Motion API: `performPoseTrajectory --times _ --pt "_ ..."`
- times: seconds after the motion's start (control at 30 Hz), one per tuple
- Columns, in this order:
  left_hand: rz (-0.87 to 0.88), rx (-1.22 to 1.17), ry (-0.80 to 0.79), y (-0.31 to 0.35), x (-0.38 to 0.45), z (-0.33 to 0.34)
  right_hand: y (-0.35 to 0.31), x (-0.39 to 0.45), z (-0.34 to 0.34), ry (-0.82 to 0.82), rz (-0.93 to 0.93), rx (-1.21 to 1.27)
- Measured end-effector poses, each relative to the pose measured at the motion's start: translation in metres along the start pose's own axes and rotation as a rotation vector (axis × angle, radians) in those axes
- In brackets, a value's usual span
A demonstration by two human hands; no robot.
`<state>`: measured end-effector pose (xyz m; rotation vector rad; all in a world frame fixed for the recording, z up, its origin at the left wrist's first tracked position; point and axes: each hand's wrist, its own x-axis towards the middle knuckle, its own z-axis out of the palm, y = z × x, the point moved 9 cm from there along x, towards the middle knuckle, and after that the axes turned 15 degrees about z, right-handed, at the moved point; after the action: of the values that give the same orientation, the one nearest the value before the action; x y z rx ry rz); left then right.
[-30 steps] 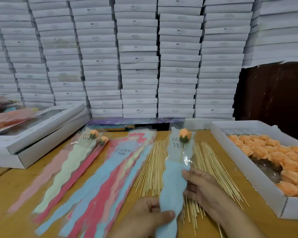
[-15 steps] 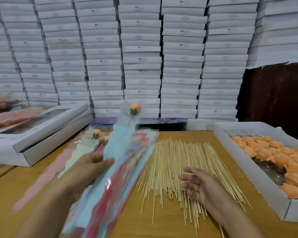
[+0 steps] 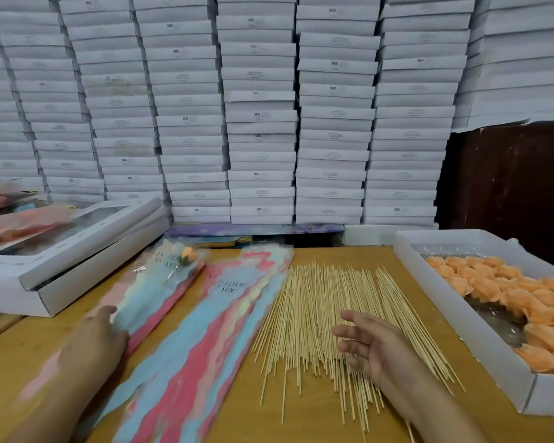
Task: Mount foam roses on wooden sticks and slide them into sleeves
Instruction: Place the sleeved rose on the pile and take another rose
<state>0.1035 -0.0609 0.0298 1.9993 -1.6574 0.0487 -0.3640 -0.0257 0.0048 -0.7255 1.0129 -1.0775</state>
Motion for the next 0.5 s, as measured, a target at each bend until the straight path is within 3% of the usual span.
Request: performPoseTrajectory --times 0.2,0.37,0.5 --pt "0.029 0.182 0.009 0.041 0.0 -0.001 -0.001 0.0 -0.002 0.009 -0.01 0.007" --pt "0.142 -0.152 0.024 0.12 0.002 0.011 -0.003 -0.001 -0.001 0.013 -0.013 0.011" --pt "0.338 -0.305 -0.017 0.198 -0.012 0.033 -0.004 -0.002 -0.002 0.022 -0.019 0.024"
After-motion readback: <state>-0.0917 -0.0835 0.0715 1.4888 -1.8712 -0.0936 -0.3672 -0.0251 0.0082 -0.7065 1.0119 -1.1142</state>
